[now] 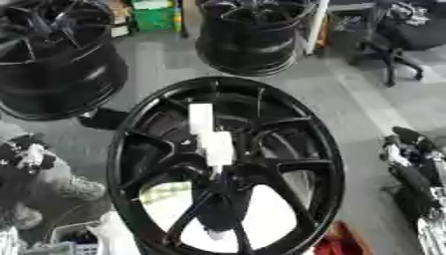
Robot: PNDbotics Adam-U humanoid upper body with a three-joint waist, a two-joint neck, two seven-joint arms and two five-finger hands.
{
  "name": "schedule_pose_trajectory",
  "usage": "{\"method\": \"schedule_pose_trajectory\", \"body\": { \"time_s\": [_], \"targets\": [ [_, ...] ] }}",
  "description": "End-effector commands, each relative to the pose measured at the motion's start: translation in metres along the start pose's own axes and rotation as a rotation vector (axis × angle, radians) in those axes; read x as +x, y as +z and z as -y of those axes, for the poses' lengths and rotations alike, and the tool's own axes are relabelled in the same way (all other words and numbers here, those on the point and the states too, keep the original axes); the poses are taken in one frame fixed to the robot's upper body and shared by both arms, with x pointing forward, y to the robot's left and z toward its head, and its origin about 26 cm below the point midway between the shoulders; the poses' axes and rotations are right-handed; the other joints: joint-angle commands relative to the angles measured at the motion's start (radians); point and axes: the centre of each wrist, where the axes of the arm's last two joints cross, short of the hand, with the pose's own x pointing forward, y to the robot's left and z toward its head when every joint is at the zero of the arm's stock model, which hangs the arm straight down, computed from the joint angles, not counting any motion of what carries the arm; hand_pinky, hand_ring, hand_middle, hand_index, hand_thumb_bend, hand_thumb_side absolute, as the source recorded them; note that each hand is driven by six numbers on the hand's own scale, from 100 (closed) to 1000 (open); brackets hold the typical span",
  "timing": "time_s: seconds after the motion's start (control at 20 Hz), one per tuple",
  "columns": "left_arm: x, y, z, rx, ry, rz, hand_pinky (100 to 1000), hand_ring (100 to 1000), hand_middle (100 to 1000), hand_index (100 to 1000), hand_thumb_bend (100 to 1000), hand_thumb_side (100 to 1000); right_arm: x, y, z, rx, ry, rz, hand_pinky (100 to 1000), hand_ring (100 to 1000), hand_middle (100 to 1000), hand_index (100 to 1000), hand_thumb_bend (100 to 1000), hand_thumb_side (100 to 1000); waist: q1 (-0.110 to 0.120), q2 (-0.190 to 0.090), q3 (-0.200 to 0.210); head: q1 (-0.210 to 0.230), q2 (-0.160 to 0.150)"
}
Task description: Pull the pin out of the wheel hub.
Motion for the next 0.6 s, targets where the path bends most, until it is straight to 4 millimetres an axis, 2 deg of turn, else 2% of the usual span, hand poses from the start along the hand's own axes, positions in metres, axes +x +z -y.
{"method": "schedule_pose_trajectory", "body": {
  "time_s": [0.05,0.3,0.6],
  "targets": [
    [0.022,-0.008,-0.015,-0.013,-0.074,0.081,612,552,586,732,131,482,0.007,-0.004,0.004,-0.006,0.011,0.030,639,525,643,784,100,348,0.003,-0.008,-0.003,-0.005,0.005],
    [0.063,-0.023,-0.027,-0.086,-0.227,0.232,617,556,593,738,129,446,0.007,-0.005,0.006,-0.002,0.020,0.032,640,526,644,784,100,348,0.016,-0.017,-0.007,-0.009,0.005],
    [0.112,-0.043,-0.017,-0.282,-0.481,0.431,653,590,639,770,148,404,0.007,-0.006,0.010,0.003,0.046,0.034,640,526,644,785,100,347,0.041,-0.028,-0.017,-0.016,0.005]
  ]
}}
